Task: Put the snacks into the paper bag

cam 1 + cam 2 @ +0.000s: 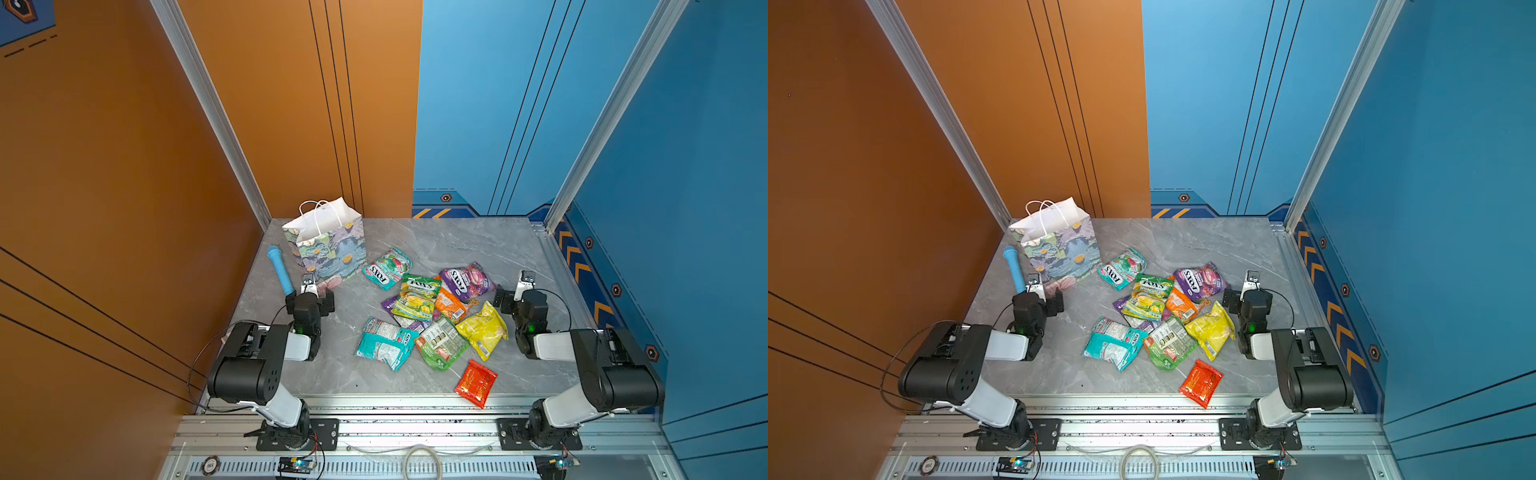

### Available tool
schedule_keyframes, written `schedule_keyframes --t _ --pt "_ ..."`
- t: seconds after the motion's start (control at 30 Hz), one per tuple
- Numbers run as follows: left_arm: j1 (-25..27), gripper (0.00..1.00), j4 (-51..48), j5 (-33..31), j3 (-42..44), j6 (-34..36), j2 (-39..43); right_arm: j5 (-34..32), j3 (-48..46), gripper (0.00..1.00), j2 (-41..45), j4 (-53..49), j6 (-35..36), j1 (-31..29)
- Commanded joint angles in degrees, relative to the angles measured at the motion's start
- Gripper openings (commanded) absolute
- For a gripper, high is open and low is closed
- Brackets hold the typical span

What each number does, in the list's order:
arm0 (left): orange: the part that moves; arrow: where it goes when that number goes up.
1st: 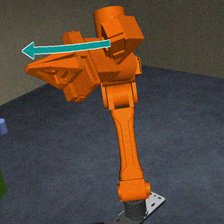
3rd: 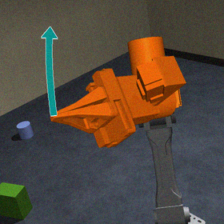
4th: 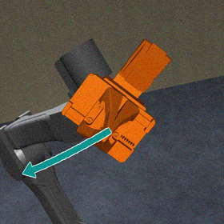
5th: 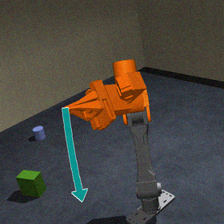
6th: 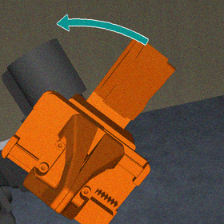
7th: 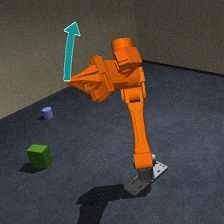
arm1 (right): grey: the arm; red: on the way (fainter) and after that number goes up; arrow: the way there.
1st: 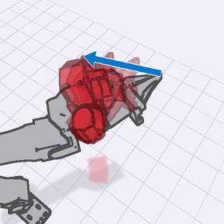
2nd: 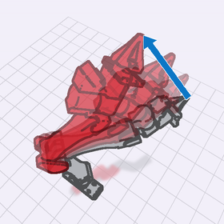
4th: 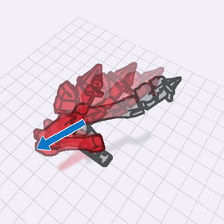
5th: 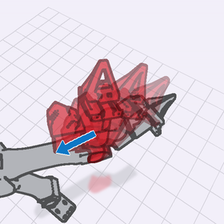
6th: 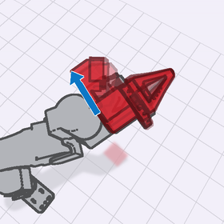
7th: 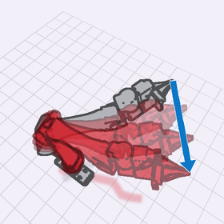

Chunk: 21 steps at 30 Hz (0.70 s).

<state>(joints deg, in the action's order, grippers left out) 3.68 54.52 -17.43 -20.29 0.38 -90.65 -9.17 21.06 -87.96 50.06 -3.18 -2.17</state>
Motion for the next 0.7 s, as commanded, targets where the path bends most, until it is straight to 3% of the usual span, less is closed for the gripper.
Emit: schedule_keyframes --t 0.0,0.67 --pt "-0.19 0.98 -0.41 1.24 -0.8 -0.73 1.02 0.23 0.91 1.0 0.16 -0.75 -0.04 0.23" --pt "-0.87 0.98 -0.42 1.88 -0.95 -1.17 0.93 0.36 1.13 1.0 0.23 -1.11 -0.14 0.24"
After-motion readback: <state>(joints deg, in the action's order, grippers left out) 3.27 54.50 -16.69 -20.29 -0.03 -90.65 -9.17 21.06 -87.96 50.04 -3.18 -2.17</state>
